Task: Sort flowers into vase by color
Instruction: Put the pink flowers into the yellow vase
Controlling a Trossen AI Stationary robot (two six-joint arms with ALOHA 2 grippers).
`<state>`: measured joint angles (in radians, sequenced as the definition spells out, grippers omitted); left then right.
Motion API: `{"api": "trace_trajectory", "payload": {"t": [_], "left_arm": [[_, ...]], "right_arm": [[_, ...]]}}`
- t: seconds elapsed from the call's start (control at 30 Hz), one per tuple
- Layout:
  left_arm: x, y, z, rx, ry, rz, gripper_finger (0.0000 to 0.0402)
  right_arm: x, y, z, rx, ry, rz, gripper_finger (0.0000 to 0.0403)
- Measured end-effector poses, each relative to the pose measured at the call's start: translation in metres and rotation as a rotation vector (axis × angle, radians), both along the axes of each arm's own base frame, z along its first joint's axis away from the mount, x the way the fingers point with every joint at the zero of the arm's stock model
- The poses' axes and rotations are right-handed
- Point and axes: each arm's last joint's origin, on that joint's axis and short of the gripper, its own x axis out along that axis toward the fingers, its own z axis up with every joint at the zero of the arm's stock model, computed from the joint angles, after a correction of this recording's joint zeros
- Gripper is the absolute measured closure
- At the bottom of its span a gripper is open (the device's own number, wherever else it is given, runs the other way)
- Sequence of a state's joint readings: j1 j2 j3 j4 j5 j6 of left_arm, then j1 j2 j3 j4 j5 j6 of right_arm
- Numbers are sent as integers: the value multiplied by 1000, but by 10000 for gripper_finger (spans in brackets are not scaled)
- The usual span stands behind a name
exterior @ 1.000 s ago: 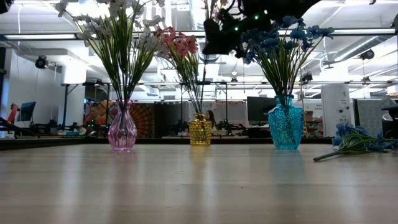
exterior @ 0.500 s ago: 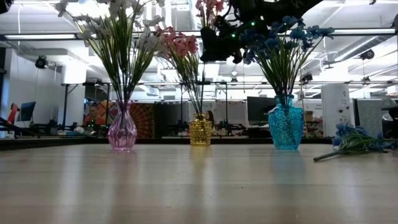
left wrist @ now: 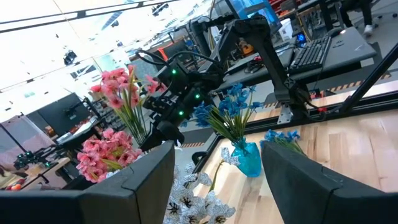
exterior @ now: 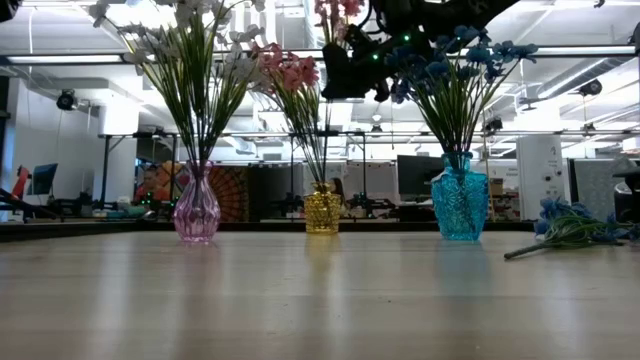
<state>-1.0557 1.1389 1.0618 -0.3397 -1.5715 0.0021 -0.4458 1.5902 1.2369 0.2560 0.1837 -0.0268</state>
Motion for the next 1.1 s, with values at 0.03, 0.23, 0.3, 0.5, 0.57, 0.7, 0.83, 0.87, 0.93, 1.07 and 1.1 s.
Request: {"api": "trace_trajectory", "payload": {"t": [0.03,0.23,0.3,0.5,0.57,0.7,0.83,0.87,0.93,1.07,1.1], "left_arm": [[0,0,0,0,0,0,178],[0,0,0,0,0,0,178],[0,0,0,0,0,0,178],[0,0,0,1,0,0,178],[0,0,0,1,0,0,178],[0,0,0,1,1,0,178],[0,0,0,1,1,0,178],[0,0,0,1,1,0,178],[0,0,0,1,1,0,178],[0,0,0,1,1,0,178],[0,0,0,1,1,0,178]], "right_arm": [[0,0,0,1,-2,0,362],[0,0,0,7,-5,-2,334],[0,0,0,8,-4,-2,325],[0,0,-2,18,17,-2,303],[-1,0,-3,20,18,-2,295],[-1,0,-4,32,37,-3,276],[-1,0,-1,57,82,-4,253],[-1,0,1,66,92,-5,246],[-1,0,2,86,118,-7,232],[-1,2,7,107,160,-5,206],[-1,2,9,111,168,-5,200]]}}
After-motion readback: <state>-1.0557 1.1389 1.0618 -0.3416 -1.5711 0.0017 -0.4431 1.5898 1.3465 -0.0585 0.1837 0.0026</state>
